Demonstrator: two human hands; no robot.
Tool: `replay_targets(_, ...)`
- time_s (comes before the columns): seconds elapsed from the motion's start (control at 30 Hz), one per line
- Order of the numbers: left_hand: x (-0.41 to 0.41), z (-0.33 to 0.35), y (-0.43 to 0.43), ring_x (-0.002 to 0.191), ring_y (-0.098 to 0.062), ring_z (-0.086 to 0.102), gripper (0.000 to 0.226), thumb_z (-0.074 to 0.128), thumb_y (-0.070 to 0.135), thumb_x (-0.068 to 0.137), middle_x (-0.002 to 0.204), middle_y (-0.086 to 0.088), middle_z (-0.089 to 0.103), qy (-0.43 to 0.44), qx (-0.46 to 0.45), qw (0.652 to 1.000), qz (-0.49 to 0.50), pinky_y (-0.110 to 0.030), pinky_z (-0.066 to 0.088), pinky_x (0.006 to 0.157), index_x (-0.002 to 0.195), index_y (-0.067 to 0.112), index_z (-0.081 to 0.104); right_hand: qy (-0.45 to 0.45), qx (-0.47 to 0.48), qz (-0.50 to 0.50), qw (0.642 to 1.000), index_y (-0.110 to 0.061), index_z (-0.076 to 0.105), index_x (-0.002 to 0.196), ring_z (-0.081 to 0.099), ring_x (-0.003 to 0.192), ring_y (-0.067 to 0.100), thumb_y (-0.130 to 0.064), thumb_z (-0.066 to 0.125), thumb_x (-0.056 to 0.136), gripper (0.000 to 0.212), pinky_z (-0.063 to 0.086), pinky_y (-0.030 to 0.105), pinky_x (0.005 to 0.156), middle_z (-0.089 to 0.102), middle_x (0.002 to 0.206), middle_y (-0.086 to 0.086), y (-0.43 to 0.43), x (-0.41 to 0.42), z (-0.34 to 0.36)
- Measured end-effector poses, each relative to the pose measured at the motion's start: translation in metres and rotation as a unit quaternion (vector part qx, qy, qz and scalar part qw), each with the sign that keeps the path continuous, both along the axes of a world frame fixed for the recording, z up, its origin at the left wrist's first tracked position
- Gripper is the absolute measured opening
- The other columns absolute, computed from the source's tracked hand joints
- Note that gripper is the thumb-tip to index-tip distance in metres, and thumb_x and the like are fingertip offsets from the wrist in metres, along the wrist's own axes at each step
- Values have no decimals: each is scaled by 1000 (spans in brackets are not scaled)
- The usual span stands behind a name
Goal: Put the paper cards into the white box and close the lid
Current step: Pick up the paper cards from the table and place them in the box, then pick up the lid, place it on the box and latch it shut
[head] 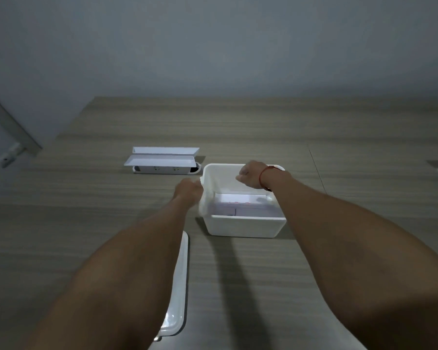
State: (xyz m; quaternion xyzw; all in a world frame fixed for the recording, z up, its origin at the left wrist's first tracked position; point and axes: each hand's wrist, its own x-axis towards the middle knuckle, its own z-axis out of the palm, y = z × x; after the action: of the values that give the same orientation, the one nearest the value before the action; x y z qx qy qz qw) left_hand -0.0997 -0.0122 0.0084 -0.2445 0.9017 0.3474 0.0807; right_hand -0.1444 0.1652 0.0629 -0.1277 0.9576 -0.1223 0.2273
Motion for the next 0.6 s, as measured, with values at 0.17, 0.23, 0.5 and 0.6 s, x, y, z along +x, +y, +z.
replay_targets(0.17,15,24,-40,117,-41,56,59,33,40,99,128,-28,58,20,-3,998,64,-42,46,97,123,-9,57,34,-30,23,999,-6,54,134,50,128,32,-36,44,99,47,39,38,108,53,140,15,-37,8,26)
replay_targets(0.23,24,31,-55,118,-40,55,60,34,43,98,132,-26,56,23,-8,995,92,-42,45,101,127,-5,54,46,-51,30,997,-4,52,135,48,129,32,-33,43,99,47,39,38,109,51,141,15,-53,15,32)
replay_targets(0.5,91,31,-123,132,-36,47,55,42,36,95,141,-21,52,-9,-32,978,206,-37,39,107,133,-2,51,48,-61,118,990,-3,51,136,45,133,32,-33,43,100,48,36,37,109,46,146,16,-135,56,35)
replay_targets(0.6,123,19,-138,129,-37,50,56,42,39,94,139,-22,54,-24,-12,965,262,-38,41,104,130,-2,56,26,-38,167,985,-7,42,144,36,141,29,-35,40,101,51,29,36,114,36,153,12,-158,71,26)
